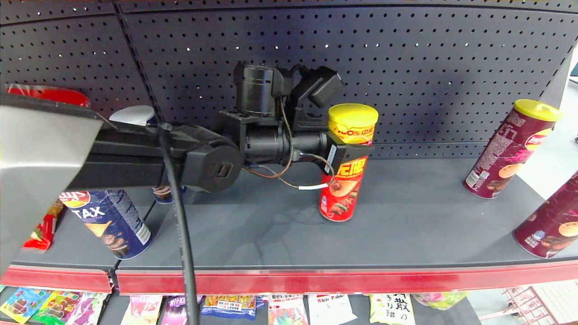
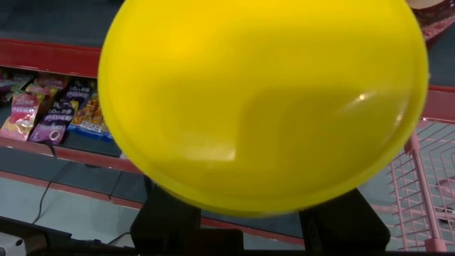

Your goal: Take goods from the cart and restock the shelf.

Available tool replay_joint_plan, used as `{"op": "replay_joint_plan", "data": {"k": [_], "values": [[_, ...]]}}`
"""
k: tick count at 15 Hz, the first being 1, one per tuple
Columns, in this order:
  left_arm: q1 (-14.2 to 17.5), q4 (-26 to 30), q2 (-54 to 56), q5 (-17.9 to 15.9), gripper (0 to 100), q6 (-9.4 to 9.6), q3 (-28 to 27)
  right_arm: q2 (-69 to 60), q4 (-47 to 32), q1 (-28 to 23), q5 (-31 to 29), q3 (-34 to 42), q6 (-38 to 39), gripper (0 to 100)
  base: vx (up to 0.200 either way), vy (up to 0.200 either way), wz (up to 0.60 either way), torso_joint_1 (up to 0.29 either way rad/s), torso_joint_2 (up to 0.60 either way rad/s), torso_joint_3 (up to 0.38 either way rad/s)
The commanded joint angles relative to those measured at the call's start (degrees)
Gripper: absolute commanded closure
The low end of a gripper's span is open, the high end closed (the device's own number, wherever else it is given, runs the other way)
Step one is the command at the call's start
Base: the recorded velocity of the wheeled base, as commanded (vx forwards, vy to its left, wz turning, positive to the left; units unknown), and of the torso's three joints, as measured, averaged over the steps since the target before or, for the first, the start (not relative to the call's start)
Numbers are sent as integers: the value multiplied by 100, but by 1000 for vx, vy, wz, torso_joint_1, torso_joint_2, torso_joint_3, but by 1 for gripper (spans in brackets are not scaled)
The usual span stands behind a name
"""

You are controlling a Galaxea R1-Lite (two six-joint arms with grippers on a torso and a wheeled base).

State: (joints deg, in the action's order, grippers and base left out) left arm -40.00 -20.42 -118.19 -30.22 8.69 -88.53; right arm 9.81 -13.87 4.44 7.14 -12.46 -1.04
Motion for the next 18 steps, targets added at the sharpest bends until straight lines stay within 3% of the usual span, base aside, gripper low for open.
{"op": "replay_joint_plan", "data": {"k": [1, 6, 10, 18], "values": [[1, -15, 358, -212, 100, 10, 257, 3, -1, 5, 6, -2, -2, 100, 0, 0, 0, 0, 0, 0], [-26, -76, 894, -502, 100, 54, 1198, 3, -1, 5, 6, -20, -2, 100, 0, 0, 0, 0, 0, 0], [-43, -973, 894, -546, 100, 133, 2024, -23, -1, 5, 6, -29, -11, 100, 0, 0, 0, 0, 0, 0], [-149, -1043, 894, -555, 100, 133, 2156, -23, -1, 5, 15, -46, -2, 100, 0, 0, 0, 0, 0, 0]]}}
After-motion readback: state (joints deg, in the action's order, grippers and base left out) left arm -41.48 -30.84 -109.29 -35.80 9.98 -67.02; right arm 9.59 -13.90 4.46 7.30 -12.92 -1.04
